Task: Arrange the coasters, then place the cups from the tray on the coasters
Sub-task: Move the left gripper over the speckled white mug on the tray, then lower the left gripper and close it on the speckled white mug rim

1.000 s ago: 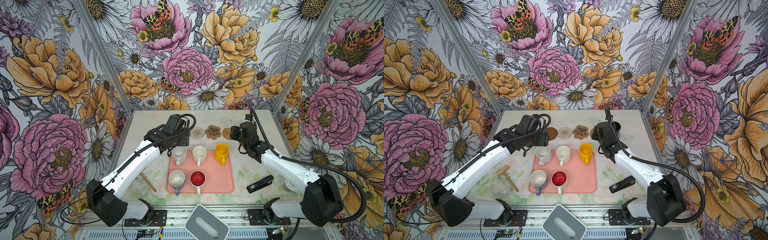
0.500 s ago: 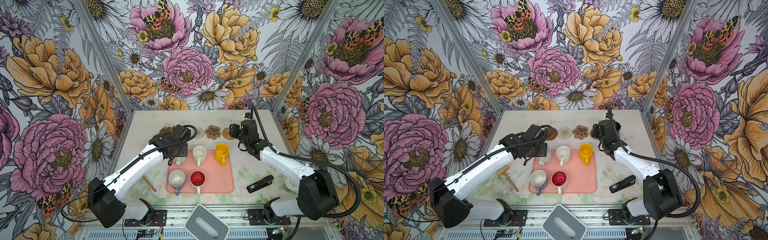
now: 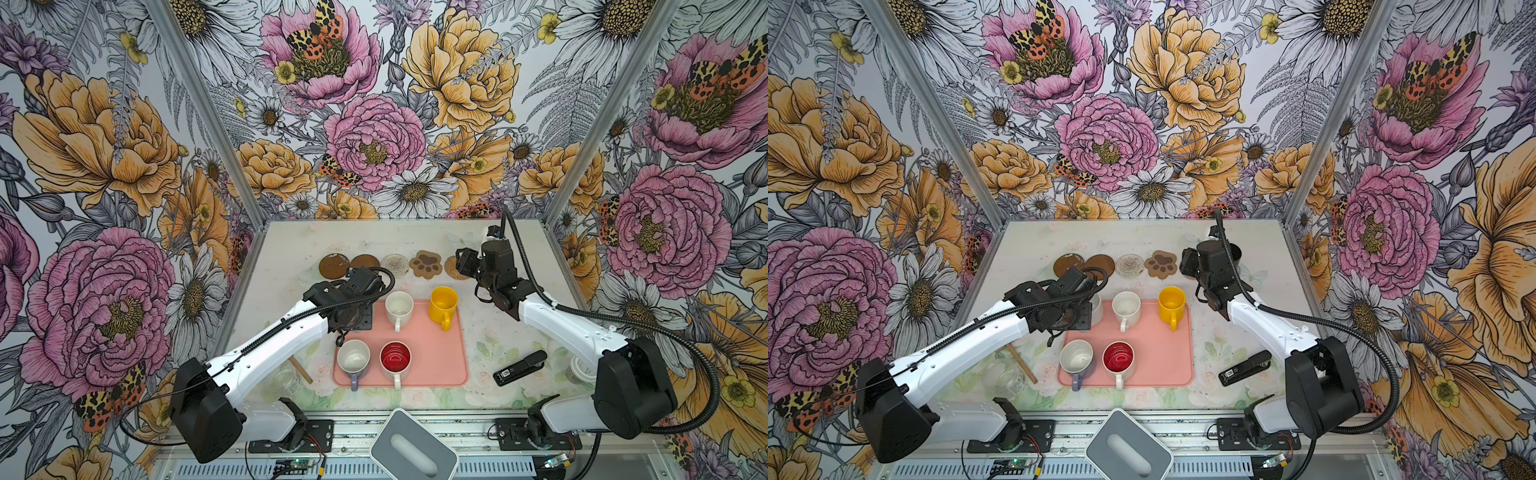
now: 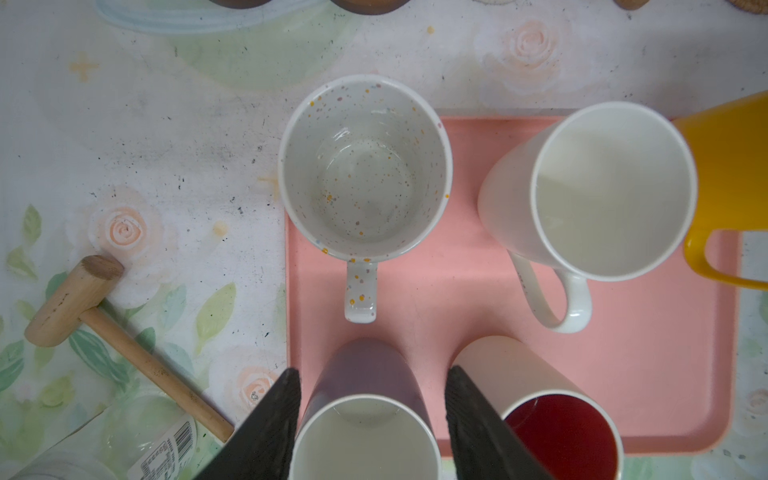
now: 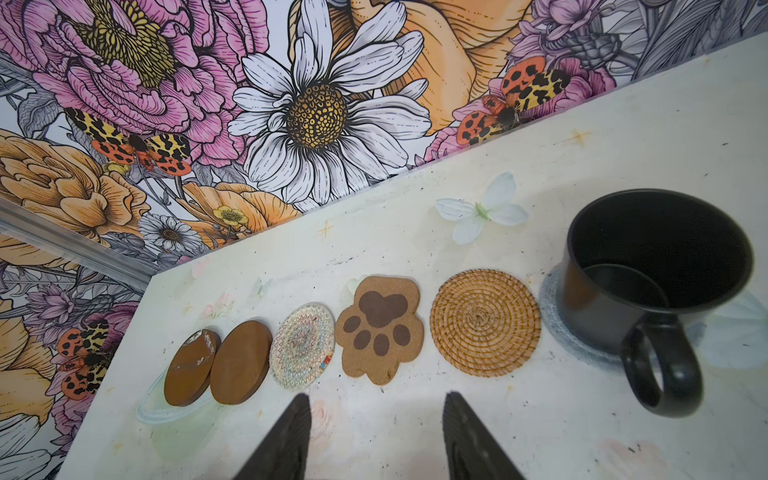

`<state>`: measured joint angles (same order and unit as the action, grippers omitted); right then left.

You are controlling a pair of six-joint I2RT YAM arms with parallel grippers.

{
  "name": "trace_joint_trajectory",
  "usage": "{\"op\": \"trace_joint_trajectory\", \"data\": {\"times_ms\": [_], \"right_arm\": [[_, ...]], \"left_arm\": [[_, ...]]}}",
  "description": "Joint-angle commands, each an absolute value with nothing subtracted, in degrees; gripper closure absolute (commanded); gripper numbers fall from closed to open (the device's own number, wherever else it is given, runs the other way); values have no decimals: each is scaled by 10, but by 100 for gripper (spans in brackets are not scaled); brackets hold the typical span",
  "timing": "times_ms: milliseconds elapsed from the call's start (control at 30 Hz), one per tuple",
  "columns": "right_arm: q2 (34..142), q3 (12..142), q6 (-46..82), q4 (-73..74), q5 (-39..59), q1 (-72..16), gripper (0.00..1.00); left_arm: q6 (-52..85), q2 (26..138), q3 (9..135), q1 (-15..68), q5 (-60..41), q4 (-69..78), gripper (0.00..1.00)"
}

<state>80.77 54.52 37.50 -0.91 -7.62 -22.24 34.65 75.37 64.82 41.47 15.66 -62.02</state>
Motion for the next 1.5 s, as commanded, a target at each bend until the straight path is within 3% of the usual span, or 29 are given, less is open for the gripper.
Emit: {"op": "trace_joint_trajectory", "data": {"times_ms": [0, 1467], "right_arm": [[813, 538, 381, 6, -70, -220, 47], [860, 556, 388, 19, -22, -213, 46]], "left_arm": [[360, 768, 633, 420, 163, -598, 42], [327, 842, 554, 350, 101, -454, 50]]}}
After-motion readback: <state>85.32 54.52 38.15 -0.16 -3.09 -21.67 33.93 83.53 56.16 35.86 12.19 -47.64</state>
